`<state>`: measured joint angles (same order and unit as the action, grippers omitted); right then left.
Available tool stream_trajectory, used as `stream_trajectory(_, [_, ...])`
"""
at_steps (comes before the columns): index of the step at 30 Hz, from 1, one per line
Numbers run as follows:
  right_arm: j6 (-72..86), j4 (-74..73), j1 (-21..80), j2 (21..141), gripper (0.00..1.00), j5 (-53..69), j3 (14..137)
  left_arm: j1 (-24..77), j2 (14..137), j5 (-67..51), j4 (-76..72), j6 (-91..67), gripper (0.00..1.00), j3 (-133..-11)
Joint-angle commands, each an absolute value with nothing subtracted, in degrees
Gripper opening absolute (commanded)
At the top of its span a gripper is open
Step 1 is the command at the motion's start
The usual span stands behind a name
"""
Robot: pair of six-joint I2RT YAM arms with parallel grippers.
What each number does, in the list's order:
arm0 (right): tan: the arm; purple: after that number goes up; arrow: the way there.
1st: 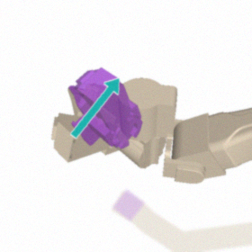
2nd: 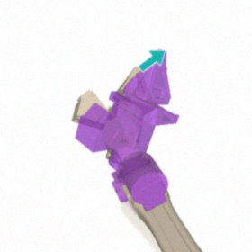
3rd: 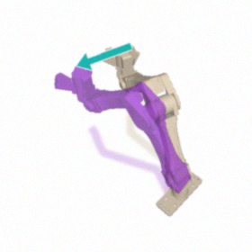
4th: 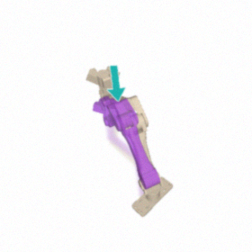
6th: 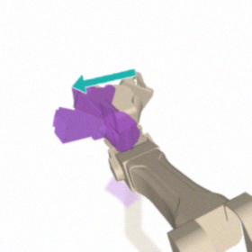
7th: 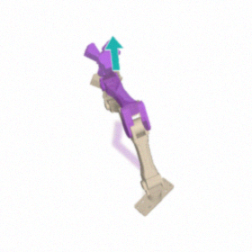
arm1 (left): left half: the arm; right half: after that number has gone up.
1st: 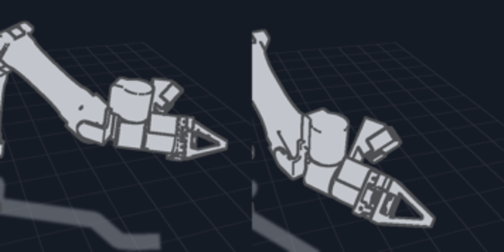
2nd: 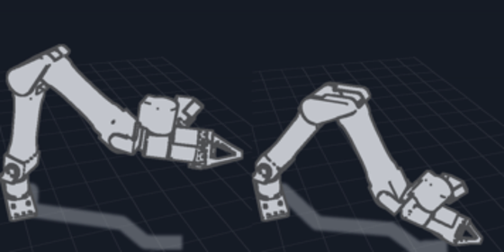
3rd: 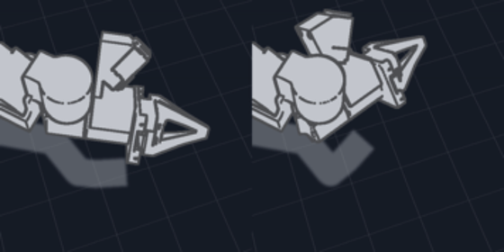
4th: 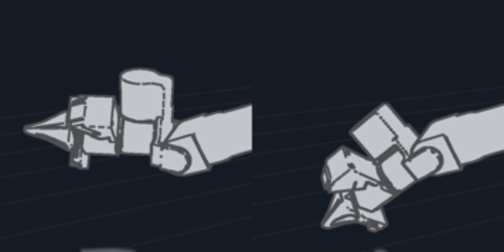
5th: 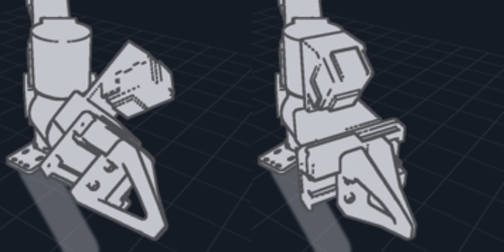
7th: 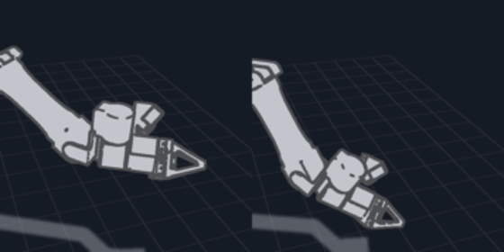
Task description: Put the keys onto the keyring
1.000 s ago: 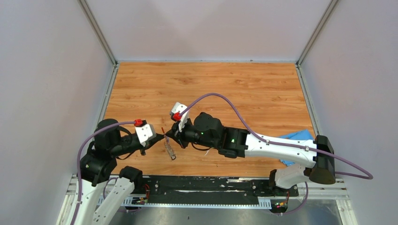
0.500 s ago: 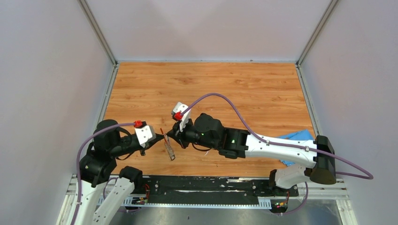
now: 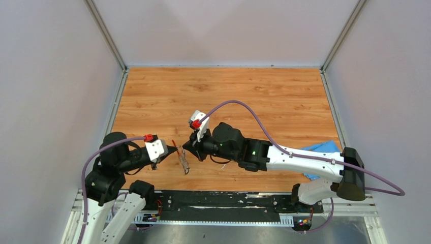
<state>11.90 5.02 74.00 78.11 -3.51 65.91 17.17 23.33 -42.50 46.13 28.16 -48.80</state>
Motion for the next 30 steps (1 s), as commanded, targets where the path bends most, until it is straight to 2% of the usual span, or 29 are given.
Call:
stream_trajectory(1, [12.84, 5.56, 72.39, 76.41, 0.00, -3.32, 64.56, 16.96, 22.27, -44.20, 44.37, 29.25, 0.00, -48.65])
stream_trajectory(3, [12.81, 5.47, 71.89, 76.07, 0.04, -1.88, 64.42, 16.97, 22.15, -44.49, 44.34, 29.67, 0.00, -48.82])
stream_trajectory(7, [12.08, 5.34, 70.62, 74.84, 0.31, 3.29, 63.90, 16.96, 21.74, -46.15, 44.10, 30.98, 0.00, -49.04])
stream_trajectory(9, [10.83, 4.68, 69.90, 74.05, 0.40, 6.07, 64.04, 16.96, 21.50, -47.10, 43.96, 31.80, 0.00, -49.20])
stream_trajectory(12, [8.14, 2.38, 68.08, 72.52, 0.48, 10.76, 64.87, 16.96, 21.40, -48.22, 43.89, 32.82, 0.00, -49.67])
stream_trajectory(15, [5.12, 1.27, 66.27, 70.44, 0.53, 16.57, 65.36, 16.96, 21.63, -49.65, 43.94, 33.41, 0.00, -50.36])
stream_trajectory(19, [0.40, 0.65, 64.93, 68.94, 0.55, 25.62, 66.62, 16.96, 22.66, -52.27, 43.94, 33.20, 0.00, -51.71])
stream_trajectory(26, [-4.72, 0.37, 64.82, 71.65, 0.53, 35.97, 70.28, 16.96, 24.73, -60.19, 43.86, 31.63, 0.00, -54.54])
stream_trajectory(30, [-4.23, 2.22, 64.83, 72.64, 0.51, 38.91, 70.99, 16.96, 25.87, -60.62, 43.90, 30.27, 0.00, -55.72])
